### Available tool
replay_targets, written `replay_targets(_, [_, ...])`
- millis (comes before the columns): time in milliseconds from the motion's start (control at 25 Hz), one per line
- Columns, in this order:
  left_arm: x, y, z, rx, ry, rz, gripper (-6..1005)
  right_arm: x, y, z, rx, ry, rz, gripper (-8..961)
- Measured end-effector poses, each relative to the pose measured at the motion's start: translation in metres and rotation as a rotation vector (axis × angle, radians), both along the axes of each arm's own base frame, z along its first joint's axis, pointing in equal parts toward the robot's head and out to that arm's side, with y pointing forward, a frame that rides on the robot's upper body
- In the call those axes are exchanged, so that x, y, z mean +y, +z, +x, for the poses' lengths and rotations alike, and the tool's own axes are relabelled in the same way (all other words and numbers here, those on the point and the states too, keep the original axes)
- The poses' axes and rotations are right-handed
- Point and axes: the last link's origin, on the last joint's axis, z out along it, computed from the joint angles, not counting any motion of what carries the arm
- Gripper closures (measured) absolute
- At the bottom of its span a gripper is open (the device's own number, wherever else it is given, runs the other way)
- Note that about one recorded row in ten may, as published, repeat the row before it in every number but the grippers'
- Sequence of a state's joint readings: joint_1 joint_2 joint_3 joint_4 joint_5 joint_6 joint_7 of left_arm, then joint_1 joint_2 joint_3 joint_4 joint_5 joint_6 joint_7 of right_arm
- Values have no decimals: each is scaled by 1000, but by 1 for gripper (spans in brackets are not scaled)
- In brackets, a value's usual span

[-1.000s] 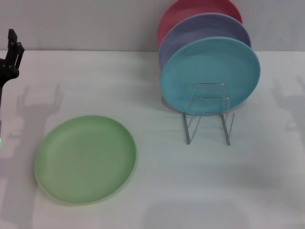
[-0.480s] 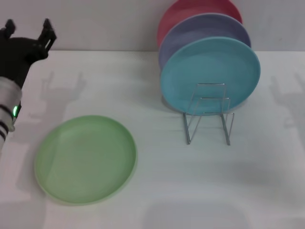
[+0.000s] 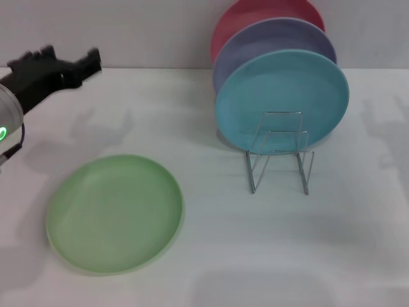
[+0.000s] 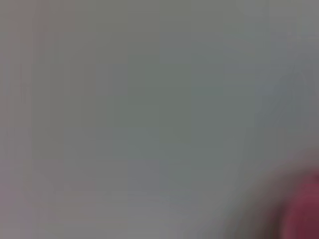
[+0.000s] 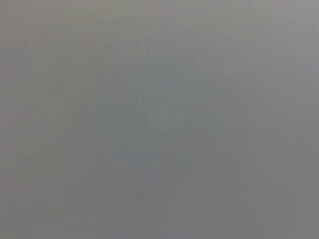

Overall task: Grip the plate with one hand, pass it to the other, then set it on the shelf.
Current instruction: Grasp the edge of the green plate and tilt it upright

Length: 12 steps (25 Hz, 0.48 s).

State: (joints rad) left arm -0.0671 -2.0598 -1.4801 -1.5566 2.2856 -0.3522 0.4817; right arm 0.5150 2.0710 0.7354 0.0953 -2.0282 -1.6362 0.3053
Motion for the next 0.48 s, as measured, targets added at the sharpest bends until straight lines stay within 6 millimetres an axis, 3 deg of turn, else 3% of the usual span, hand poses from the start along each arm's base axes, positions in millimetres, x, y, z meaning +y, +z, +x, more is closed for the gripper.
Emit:
replay_targets(200, [-15,13,2,-35,97,-226,157,1,2,1,-5,0,4,236])
replay_targets(480, [-23,30,-7,-90,219,-335,157,4,10,3,-13,-8,26,236])
